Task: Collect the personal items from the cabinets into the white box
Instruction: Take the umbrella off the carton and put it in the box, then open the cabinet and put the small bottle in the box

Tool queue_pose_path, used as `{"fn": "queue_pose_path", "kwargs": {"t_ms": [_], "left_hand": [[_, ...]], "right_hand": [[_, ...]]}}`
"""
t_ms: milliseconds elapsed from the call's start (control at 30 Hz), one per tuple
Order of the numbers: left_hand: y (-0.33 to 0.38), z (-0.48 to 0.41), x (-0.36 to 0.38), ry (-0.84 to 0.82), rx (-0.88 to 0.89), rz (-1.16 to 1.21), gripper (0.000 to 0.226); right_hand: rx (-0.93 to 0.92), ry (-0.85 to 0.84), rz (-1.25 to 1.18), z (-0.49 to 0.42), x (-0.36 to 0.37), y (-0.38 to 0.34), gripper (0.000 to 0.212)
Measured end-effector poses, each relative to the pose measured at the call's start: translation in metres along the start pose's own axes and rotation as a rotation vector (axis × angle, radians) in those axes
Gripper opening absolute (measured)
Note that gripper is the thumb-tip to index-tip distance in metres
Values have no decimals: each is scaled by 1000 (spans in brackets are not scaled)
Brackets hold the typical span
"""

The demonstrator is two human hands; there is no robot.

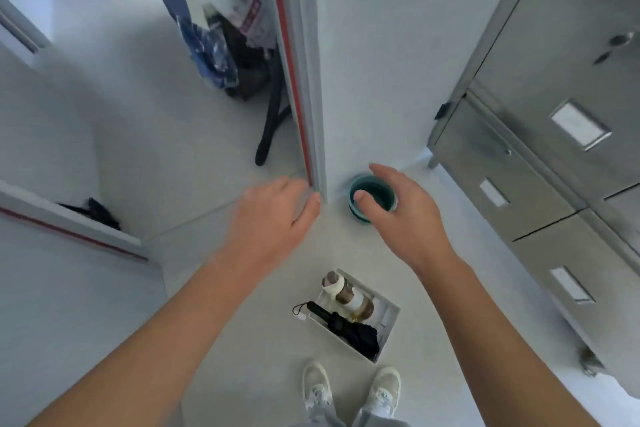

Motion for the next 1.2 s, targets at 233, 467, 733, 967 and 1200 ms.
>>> {"fn": "queue_pose_path", "kwargs": {"t_ms": [233,467,733,967,1200], "left_hand": [[43,-72,-166,259,149,-20,56],[51,-92,-257,433,178,35,51],[50,-83,-271,481,177,30,57],[44,-80,-277,462,203,-13,58],[23,-68,-277,422,160,-87,54]], "right_hand": [[-197,98,-9,-37,-103,-151,59],[-317,195,-51,-44,-167,-231,56],[-339,212,-42,-39,-175,-251,57],[-385,268,-8,-38,-177,-256,51],[-427,256,102,-28,-163,-255,55]]}}
Point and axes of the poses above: each hand's wrist, its own z-axis away from the middle knuckle, its own x-axis out of the palm, y = z × x, the point moved 1 cm from there along -z, towards the middle knuckle, and after that the axes turned 9 degrees about y, right-handed, at the moved point
